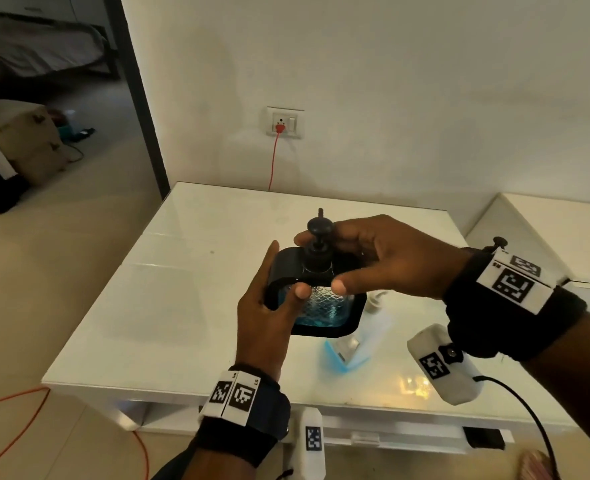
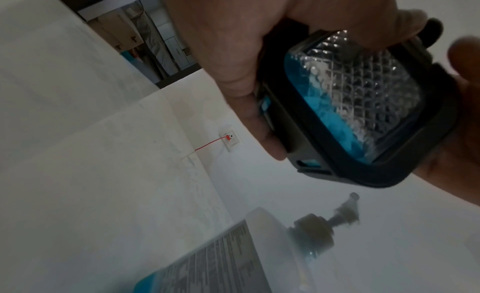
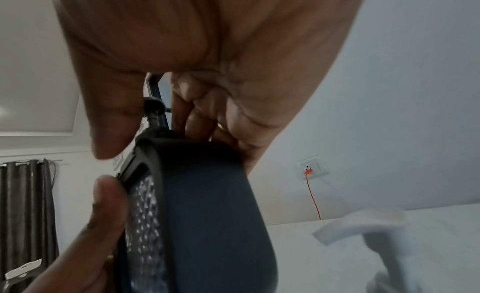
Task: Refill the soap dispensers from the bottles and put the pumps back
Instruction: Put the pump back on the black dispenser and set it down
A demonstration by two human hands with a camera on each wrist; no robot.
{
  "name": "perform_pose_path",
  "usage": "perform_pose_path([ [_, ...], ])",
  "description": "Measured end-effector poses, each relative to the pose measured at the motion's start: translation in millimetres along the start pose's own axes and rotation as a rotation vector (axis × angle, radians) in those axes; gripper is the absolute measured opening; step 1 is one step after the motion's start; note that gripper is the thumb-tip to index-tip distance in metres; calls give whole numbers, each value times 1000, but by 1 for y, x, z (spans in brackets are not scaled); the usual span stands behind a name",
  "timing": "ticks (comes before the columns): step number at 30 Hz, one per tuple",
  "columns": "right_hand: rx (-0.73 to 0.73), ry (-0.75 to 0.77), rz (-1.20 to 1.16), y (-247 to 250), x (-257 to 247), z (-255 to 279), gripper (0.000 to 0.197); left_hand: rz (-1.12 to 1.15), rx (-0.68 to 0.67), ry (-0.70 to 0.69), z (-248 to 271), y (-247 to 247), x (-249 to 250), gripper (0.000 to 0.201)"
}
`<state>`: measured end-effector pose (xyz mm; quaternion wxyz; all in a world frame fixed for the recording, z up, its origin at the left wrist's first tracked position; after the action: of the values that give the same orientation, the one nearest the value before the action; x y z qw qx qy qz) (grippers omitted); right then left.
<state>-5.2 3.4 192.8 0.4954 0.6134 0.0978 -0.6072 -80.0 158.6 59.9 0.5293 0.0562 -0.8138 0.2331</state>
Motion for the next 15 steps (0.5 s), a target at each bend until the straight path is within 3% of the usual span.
perform_pose_path([
  [2,-82,11,-103,2,3,9,65,47,22,18,0,0,-2,112],
  [5,-199,32,-233,11,3,23,67,209,1,137,0,-3,-8,97],
  [8,-39,14,-61,24,2,34,60,363,-121,317,7,-20,-1,54],
  [11,61,6,213,32,2,48,54,374,-276,404,22,-41,5,25],
  [13,29,-13,274,34,5,60,64,335,-348,415,32,-55,2,39],
  [15,-47,-11,291,36,10,71,71,386,-448,449,41,-72,4,80],
])
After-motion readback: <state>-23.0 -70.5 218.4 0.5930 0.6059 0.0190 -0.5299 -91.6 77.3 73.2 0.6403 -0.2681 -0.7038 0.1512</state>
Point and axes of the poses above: each hand's wrist, its own z-axis away from the middle knuckle, its own y-axis out of the back of the hand, x = y × z, the point moved 2 cm from there along -z, towards the middle knuckle, and after that the axes turned 12 degrees about -y, right-handed, at the moved point
